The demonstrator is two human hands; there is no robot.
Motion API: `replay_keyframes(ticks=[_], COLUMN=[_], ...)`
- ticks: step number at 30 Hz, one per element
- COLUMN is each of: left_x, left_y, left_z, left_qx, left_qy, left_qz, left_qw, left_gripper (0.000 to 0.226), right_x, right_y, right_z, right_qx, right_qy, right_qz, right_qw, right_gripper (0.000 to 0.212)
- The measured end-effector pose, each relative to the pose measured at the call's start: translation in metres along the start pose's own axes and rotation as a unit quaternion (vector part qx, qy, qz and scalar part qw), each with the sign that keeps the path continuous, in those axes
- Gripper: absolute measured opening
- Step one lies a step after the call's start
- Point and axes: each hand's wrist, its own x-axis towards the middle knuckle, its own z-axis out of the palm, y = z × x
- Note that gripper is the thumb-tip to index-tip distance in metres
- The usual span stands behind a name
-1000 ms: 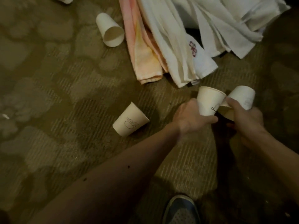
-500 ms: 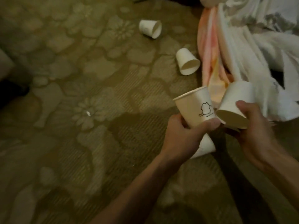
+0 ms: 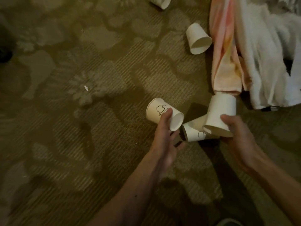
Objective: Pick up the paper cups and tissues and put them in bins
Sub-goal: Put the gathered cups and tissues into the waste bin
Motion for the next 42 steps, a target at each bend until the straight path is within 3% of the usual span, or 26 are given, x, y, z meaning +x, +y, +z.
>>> replay_keyframes(ticks=[4, 7, 11, 14, 17, 20, 26, 30, 36, 40, 42], left_x=[0.006, 0.001, -0.037, -0.092, -0.157, -0.220, -0.332, -0.390, -0.463, -0.503, -0.519], left_y=[-0.004, -0.001, 0.010, 0.021, 0.035, 0.052, 0.082, 0.099, 0.114, 0.107, 0.091], left_z=[0.002, 0.001, 0.003, 0.010, 0.025, 0.046, 0.073, 0.071, 0.050, 0.050, 0.055], left_qx=[0.019, 0.046, 0.097, 0.160, 0.208, 0.237, 0.273, 0.296, 0.342, 0.398, 0.423], left_qy=[-0.017, -0.010, 0.024, 0.035, 0.045, 0.042, -0.030, -0.085, -0.159, -0.211, -0.241], left_qz=[-0.023, -0.027, -0.030, -0.026, -0.041, -0.054, -0.054, -0.041, -0.065, -0.076, -0.076], left_qw=[0.999, 0.999, 0.995, 0.986, 0.976, 0.969, 0.960, 0.951, 0.924, 0.889, 0.870], left_gripper=[0.072, 0.063, 0.045, 0.041, 0.053, 0.067, 0.071, 0.058, 0.040, 0.021, 0.021], right_x=[0.002, -0.004, -0.038, -0.082, -0.127, -0.176, -0.291, -0.362, -0.457, -0.528, -0.563], right_y=[0.015, 0.016, 0.001, -0.025, -0.062, -0.103, -0.169, -0.186, -0.176, -0.155, -0.139], right_z=[0.005, 0.015, 0.023, 0.016, 0.004, -0.003, 0.003, 0.020, 0.045, 0.055, 0.054], right_qx=[0.000, -0.004, 0.076, 0.100, 0.135, 0.167, 0.262, 0.335, 0.382, 0.434, 0.480], right_qy=[0.047, 0.075, 0.044, 0.014, -0.006, -0.020, 0.010, 0.043, 0.066, 0.122, 0.139], right_qz=[0.021, 0.041, 0.129, 0.159, 0.173, 0.187, 0.202, 0.212, 0.204, 0.207, 0.199], right_qw=[0.999, 0.996, 0.988, 0.982, 0.976, 0.968, 0.944, 0.917, 0.899, 0.868, 0.843], right_gripper=[0.053, 0.045, 0.056, 0.046, 0.032, 0.037, 0.036, 0.036, 0.037, 0.035, 0.045])
